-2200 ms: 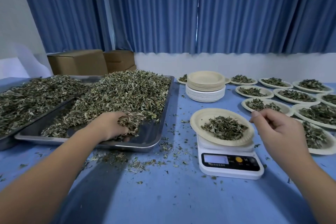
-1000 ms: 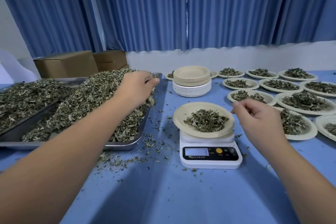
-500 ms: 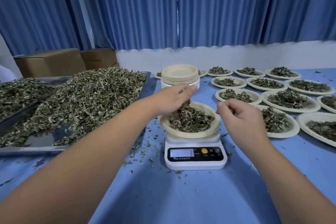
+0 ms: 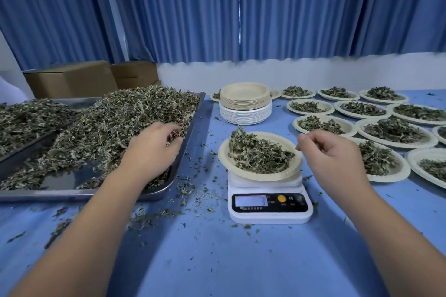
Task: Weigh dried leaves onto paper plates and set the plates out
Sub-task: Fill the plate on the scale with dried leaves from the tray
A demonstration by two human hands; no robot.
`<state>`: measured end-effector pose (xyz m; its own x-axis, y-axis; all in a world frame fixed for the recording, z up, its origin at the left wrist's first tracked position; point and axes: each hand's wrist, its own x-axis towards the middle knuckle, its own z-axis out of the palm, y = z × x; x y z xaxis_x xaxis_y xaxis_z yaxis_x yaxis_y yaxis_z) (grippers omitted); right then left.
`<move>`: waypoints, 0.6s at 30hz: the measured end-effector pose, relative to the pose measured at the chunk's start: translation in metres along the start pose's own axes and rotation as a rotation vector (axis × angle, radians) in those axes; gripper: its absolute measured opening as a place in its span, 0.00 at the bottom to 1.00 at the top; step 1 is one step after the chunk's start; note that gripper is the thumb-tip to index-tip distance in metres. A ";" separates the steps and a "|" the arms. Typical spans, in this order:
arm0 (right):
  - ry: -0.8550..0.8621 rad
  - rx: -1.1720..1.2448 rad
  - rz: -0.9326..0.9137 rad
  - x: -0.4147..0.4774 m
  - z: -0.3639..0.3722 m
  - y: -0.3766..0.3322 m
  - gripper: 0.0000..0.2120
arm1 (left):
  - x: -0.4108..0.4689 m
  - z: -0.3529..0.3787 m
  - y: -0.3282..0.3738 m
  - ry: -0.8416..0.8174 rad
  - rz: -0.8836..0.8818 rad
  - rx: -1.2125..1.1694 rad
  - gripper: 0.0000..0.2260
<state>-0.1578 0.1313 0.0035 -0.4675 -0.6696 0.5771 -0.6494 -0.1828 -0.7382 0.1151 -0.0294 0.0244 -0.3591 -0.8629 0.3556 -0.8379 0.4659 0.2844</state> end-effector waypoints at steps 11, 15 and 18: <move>0.018 -0.010 0.008 -0.004 0.002 -0.003 0.15 | -0.006 0.008 -0.034 -0.184 -0.102 0.061 0.19; 0.047 -0.012 -0.011 -0.004 0.005 -0.010 0.11 | -0.003 0.009 -0.031 -0.200 -0.119 0.225 0.25; -0.005 -0.150 -0.104 0.012 0.011 -0.026 0.05 | -0.002 0.015 -0.034 -0.332 -0.189 0.252 0.28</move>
<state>-0.1403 0.1197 0.0257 -0.3905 -0.6564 0.6455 -0.7763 -0.1422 -0.6142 0.1381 -0.0459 0.0010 -0.2685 -0.9633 0.0020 -0.9604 0.2678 0.0766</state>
